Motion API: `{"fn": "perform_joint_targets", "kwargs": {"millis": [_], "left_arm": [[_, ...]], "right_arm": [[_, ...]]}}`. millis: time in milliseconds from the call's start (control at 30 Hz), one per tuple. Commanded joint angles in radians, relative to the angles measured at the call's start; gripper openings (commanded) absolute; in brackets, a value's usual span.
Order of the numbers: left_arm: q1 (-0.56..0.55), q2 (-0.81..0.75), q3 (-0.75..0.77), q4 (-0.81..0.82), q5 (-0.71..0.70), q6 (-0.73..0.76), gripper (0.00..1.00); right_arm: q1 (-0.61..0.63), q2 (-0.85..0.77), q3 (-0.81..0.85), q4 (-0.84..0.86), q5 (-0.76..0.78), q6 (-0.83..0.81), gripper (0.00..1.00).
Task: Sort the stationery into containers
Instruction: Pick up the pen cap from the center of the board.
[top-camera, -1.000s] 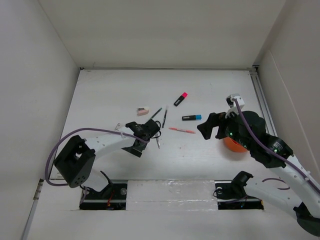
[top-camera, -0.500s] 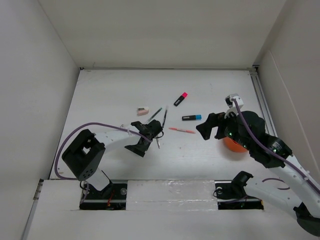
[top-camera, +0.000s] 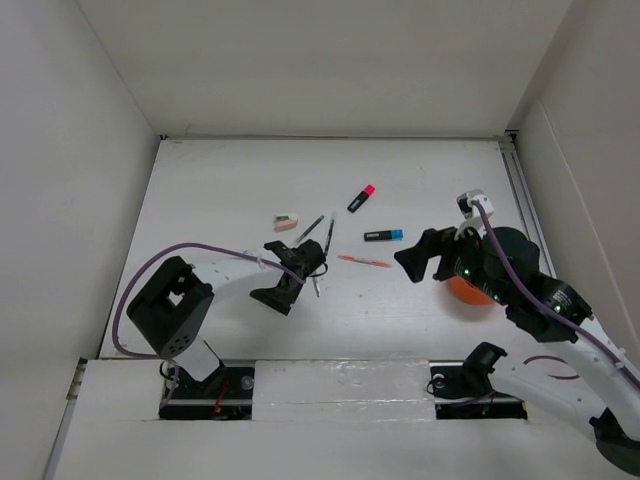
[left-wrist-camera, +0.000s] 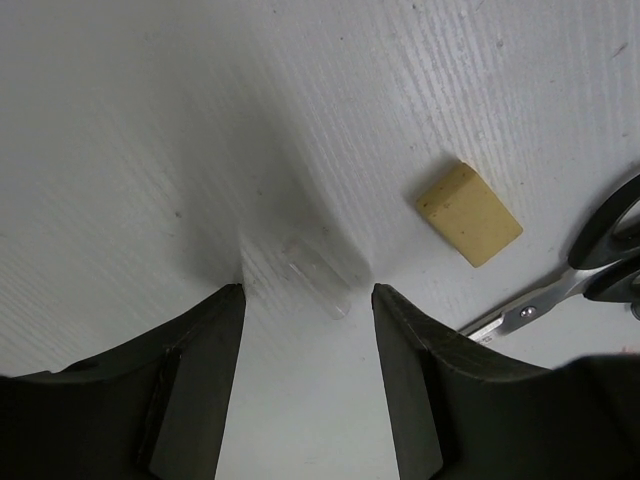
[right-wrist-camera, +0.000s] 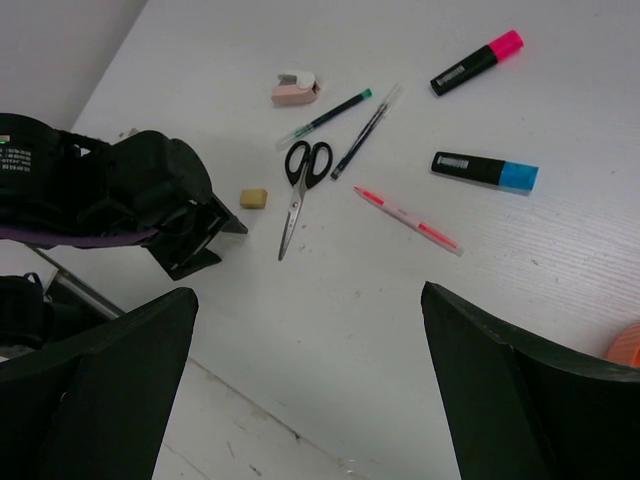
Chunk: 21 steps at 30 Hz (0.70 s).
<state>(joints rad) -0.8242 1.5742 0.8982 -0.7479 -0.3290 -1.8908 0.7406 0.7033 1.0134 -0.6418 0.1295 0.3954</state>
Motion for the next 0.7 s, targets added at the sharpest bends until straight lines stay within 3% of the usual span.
{"fn": "perform_joint_targets", "kwargs": {"millis": [0,433,667], "left_arm": [[-0.001,0.018,-0.002,-0.074,0.027,-0.047,0.5],[0.02,0.125,0.018,-0.084,0.085,-0.008,0.49],[0.062,0.125,-0.002,-0.074,0.085,0.001,0.4]], "right_arm": [[0.006,-0.021,-0.004,0.056,-0.011,-0.003,1.0],[0.006,-0.05,-0.013,0.074,-0.03,-0.003,1.0],[0.006,-0.059,-0.022,0.083,-0.039,-0.003,1.0]]}}
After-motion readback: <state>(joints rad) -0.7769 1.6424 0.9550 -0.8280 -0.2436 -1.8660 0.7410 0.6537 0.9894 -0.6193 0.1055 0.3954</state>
